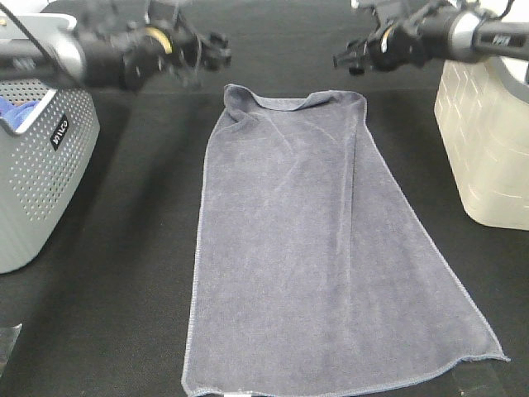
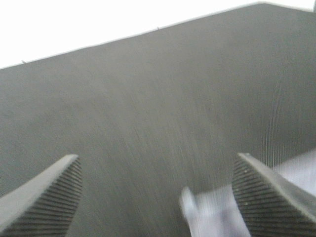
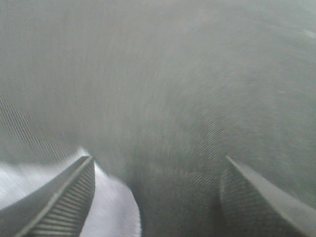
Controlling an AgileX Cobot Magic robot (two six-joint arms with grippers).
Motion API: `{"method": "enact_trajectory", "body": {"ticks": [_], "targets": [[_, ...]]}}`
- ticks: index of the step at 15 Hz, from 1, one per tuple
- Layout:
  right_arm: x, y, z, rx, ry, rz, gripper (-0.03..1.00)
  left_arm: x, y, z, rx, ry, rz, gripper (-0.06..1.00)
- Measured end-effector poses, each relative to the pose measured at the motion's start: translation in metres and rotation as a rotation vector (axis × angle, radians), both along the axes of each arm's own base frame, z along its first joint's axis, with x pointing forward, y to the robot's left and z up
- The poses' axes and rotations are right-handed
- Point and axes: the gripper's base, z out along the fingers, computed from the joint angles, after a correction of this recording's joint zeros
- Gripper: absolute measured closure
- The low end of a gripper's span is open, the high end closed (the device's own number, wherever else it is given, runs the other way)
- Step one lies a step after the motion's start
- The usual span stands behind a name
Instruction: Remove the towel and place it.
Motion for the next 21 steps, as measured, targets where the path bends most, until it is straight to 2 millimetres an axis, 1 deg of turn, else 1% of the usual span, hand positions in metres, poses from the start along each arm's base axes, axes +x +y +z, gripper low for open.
{"method": "enact_trajectory", "body": {"ticks": [2,3,5,7,9,11,12,13,14,15,17,19,20,21], "targets": [[-0.008,-0.002,0.03,0.088,0.035,-0.076,0.29,-0.007,0.004,0.044,0.005,0.035,0.019,0.2],[-0.013,-0.003,0.045,0.111,0.068,-0.101,0.29,-0.012,0.006,0.061,0.019,0.072,0.029,0.2],[-0.027,0.002,0.075,0.096,0.126,-0.08,0.29,-0.026,0.012,0.086,0.057,0.2,0.053,0.21],[-0.044,0.014,0.096,0.058,0.211,-0.004,0.28,-0.043,0.02,0.106,0.107,0.347,0.077,0.21],[-0.068,0.021,0.119,0.076,0.345,0.048,0.28,-0.069,0.029,0.135,0.15,0.487,0.103,0.21],[-0.089,0.02,0.139,0.099,0.465,0.059,0.28,-0.095,0.039,0.165,0.179,0.586,0.122,0.21],[-0.106,0.019,0.153,0.109,0.549,0.066,0.28,-0.116,0.046,0.184,0.2,0.659,0.135,0.21],[-0.116,0.018,0.162,0.108,0.597,0.074,0.28,-0.129,0.05,0.197,0.21,0.696,0.142,0.21],[-0.124,0.016,0.168,0.102,0.634,0.073,0.28,-0.142,0.054,0.207,0.221,0.737,0.149,0.21],[-0.129,0.015,0.175,0.101,0.641,0.074,0.28,-0.151,0.057,0.214,0.23,0.762,0.155,0.21],[-0.137,0.013,0.187,0.106,0.623,0.077,0.28,-0.163,0.062,0.23,0.235,0.747,0.167,0.21],[-0.15,0.011,0.189,0.117,0.648,0.081,0.28,-0.174,0.066,0.238,0.237,0.733,0.172,0.21],[-0.164,0.007,0.19,0.113,0.673,0.078,0.28,-0.181,0.068,0.241,0.238,0.734,0.172,0.21],[-0.174,0.005,0.191,0.11,0.687,0.077,0.28,-0.192,0.072,0.243,0.24,0.739,0.172,0.21]]}}
